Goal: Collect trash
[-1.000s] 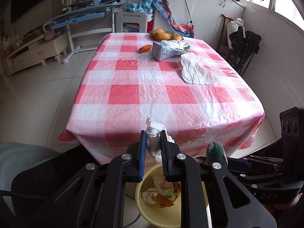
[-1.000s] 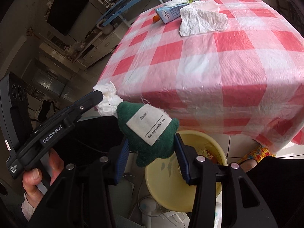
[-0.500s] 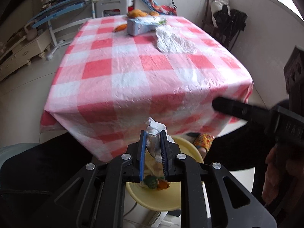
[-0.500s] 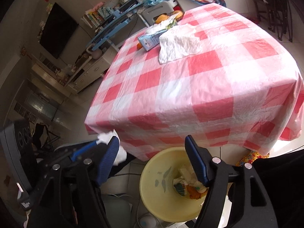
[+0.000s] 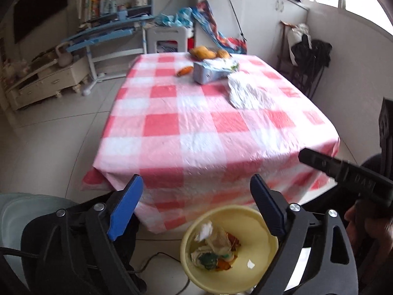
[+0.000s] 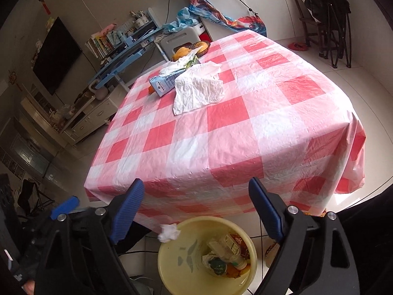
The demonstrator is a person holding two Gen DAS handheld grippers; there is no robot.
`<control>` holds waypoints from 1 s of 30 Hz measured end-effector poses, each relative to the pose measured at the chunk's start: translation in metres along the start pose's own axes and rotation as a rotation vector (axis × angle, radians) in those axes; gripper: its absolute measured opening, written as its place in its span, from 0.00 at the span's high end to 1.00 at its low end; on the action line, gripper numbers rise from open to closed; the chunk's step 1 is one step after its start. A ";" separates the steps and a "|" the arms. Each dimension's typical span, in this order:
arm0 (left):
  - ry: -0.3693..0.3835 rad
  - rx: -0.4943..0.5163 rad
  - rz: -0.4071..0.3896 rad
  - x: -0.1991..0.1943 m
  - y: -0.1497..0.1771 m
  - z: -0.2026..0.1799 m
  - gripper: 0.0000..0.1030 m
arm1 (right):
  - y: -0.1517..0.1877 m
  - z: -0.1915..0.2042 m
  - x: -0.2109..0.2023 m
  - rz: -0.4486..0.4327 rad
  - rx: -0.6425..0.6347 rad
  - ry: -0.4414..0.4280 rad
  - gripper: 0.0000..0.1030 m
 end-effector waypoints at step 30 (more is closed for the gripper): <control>-0.057 -0.074 -0.016 0.016 0.005 0.018 0.09 | 0.007 0.008 0.005 -0.005 -0.092 0.085 0.14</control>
Point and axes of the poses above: each gripper's, at about its wrist camera, not at the fingertips, and x roughly the way its jaws point, z to its left, y to its underside, the point moved 3 cm from there along x, roughly the way its jaws point, and after that the axes turned 2 degrees about y, right-handed, at the moved point
